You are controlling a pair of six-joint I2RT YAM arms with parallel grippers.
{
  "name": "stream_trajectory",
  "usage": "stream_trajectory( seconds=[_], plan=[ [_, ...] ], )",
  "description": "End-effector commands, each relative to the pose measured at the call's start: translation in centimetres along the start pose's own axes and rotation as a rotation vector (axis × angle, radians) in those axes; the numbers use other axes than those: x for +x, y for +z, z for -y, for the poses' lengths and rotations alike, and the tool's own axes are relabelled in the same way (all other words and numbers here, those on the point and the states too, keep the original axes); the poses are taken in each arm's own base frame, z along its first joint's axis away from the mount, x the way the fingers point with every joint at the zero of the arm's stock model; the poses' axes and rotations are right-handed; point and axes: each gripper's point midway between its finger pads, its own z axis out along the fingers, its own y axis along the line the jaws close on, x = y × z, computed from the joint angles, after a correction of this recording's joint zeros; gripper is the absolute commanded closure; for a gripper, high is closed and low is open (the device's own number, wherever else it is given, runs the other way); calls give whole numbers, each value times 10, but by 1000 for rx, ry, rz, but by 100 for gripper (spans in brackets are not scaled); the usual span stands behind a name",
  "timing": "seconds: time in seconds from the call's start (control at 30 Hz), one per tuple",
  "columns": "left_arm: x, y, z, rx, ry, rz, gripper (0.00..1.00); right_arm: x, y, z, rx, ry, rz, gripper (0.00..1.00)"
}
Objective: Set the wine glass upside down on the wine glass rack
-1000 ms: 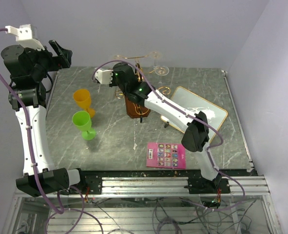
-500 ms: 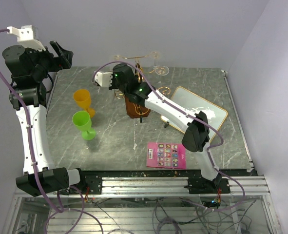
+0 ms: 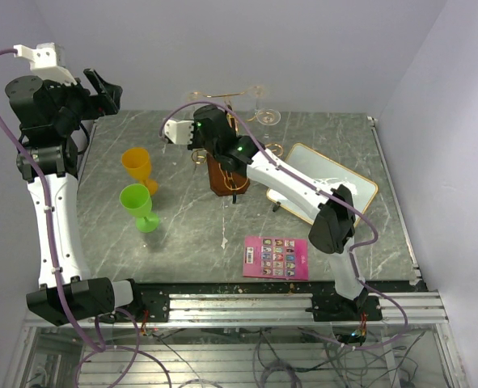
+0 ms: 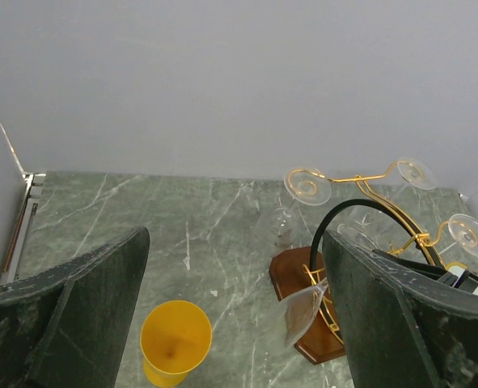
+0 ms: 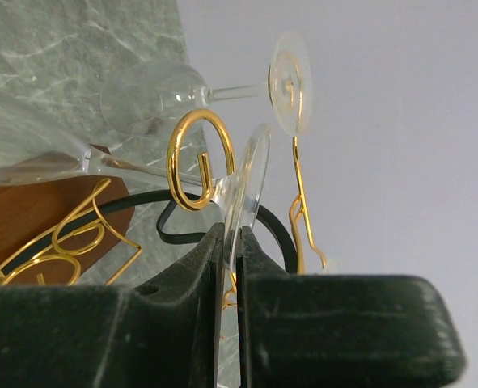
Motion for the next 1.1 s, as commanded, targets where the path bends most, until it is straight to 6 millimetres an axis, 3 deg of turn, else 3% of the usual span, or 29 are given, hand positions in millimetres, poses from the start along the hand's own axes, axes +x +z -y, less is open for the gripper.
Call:
stream_trajectory(
  seconds=[0.0, 0.5, 0.8, 1.07],
  plan=[
    [-10, -1, 2, 18, 19, 40, 2, -11, -19, 22, 43, 35, 40, 92],
    [-10, -4, 3, 17, 26, 41, 2, -19, -11, 38, 96, 59, 54, 93],
    [-11, -5, 1, 8, 39, 43, 2, -26, -3, 35, 86, 64, 81, 93],
    [-11, -4, 1, 9, 35, 41, 2, -36, -7, 31, 37, 81, 135, 93]
  ],
)
